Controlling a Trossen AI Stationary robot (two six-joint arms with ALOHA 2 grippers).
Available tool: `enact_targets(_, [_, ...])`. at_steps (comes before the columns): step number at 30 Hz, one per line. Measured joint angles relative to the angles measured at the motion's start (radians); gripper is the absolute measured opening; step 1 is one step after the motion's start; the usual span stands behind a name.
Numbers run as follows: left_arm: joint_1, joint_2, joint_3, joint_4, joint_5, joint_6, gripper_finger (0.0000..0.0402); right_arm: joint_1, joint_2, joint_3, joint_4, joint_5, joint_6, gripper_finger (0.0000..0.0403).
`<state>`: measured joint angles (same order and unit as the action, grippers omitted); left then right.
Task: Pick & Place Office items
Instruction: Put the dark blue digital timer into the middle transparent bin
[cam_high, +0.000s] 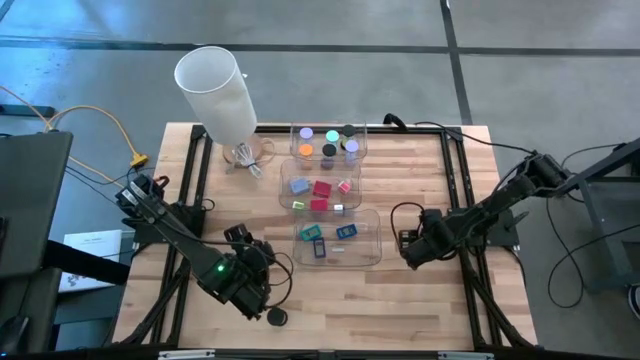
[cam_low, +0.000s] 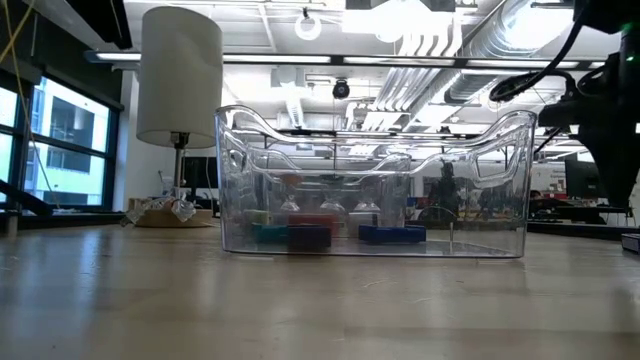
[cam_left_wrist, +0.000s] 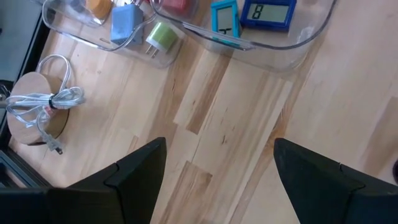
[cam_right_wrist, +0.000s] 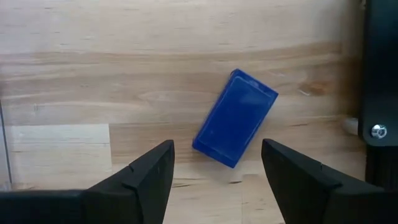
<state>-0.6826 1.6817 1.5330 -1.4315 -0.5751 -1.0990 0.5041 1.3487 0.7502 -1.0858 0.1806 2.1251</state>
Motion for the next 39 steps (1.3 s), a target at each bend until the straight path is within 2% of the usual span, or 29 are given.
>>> enact_targets(8, [-0.009,0.000,0.000,0.000,-0.024,0.000,0.0289,-0.025,0.000,-0.073,0.057,-0.051,-0.007,0.0231])
enact_targets(19, [-0.006,0.000,0.000,-0.001,-0.052,0.010,0.0289,-0.070,-0.003,-0.206,0.242,-0.061,-0.057,0.0231])
enact_targets(30, [-0.006,-0.001,0.000,0.000,-0.056,0.010,0.0289,-0.072,-0.002,-0.221,0.256,-0.044,-0.186,0.0229])
enact_targets(33, [-0.006,-0.001,0.000,0.000,-0.056,0.010,0.0289,-0.072,-0.002,-0.221,0.259,-0.043,-0.218,0.0209])
enact_targets(37, [-0.006,-0.001,0.000,0.000,-0.056,0.010,0.0289,-0.072,-0.001,-0.221,0.258,-0.025,-0.225,0.0149])
enact_targets(39, [-0.006,-0.001,0.000,0.000,-0.060,0.010,0.0289,-0.072,-0.001,-0.222,0.258,-0.016,-0.247,0.0140])
